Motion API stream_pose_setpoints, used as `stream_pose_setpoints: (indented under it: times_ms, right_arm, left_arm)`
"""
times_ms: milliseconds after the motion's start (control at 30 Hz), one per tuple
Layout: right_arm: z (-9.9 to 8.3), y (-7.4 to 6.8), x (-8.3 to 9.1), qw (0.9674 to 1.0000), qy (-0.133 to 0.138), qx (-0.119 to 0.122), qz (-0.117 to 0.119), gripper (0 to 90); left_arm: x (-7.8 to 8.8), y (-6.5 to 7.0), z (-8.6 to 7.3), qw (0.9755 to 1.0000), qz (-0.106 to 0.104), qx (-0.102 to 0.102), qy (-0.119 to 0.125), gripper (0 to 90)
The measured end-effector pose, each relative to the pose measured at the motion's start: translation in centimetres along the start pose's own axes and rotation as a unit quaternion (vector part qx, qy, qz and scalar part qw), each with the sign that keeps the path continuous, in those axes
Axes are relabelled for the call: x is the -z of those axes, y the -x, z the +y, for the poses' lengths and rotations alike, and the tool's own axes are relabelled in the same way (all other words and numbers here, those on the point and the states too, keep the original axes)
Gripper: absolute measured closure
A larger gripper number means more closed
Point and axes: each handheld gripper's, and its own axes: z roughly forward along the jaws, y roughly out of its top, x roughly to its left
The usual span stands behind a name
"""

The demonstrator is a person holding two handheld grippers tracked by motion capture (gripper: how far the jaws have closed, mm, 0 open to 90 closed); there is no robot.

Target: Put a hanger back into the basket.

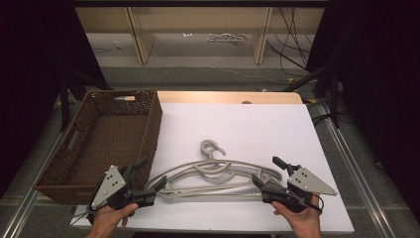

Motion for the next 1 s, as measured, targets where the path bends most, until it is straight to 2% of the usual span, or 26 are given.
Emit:
stream_pose_setpoints:
  times_ms: [67,400,500,533,600,633,867,933,967,1000]
  right_arm:
    - [0.0,0.0,-0.1,1.0000,0.000,0.000,0.007,15.8]
    - [0.1,0.1,-0.2,0.9999,-0.013,0.005,0.007,15.8]
    - [0.1,0.0,-0.5,0.9995,-0.022,0.015,0.016,15.9]
    - [0.2,0.0,-0.7,0.9992,-0.024,0.028,0.016,15.8]
    - [0.2,-0.2,-0.9,0.9988,-0.033,0.029,0.021,15.7]
    - [0.3,-0.1,-1.0,0.9986,-0.028,0.041,0.014,15.7]
    - [0.6,0.2,-1.3,0.9987,-0.023,0.042,0.018,15.7]
    - [0.6,0.2,-1.5,0.9987,-0.024,0.041,0.020,15.7]
    - [0.7,0.1,-1.5,0.9985,-0.036,0.036,0.020,15.7]
    - [1.0,0.3,-2.0,0.9983,-0.035,0.043,0.020,15.7]
  left_arm:
    - [0.0,0.0,0.0,1.0000,-0.001,-0.003,0.000,15.5]
    - [0.0,0.0,0.0,1.0000,-0.002,0.000,0.000,15.5]
    - [-0.1,0.0,0.0,1.0000,-0.004,-0.002,0.000,15.5]
    - [-0.1,0.0,0.0,1.0000,-0.004,-0.002,0.001,15.5]
    - [-0.1,0.0,0.0,1.0000,-0.004,-0.001,0.000,15.5]
    - [-0.1,0.0,0.0,1.0000,-0.004,-0.001,0.000,15.5]
    - [-0.1,-0.1,0.0,1.0000,-0.003,-0.001,-0.001,15.5]
    - [-0.1,-0.1,-0.1,1.0000,-0.003,-0.001,-0.002,15.5]
    - [-0.2,-0.1,-0.1,1.0000,-0.003,-0.003,-0.001,15.5]
    - [-0.2,-0.1,-0.1,1.0000,-0.002,-0.001,-0.002,15.5]
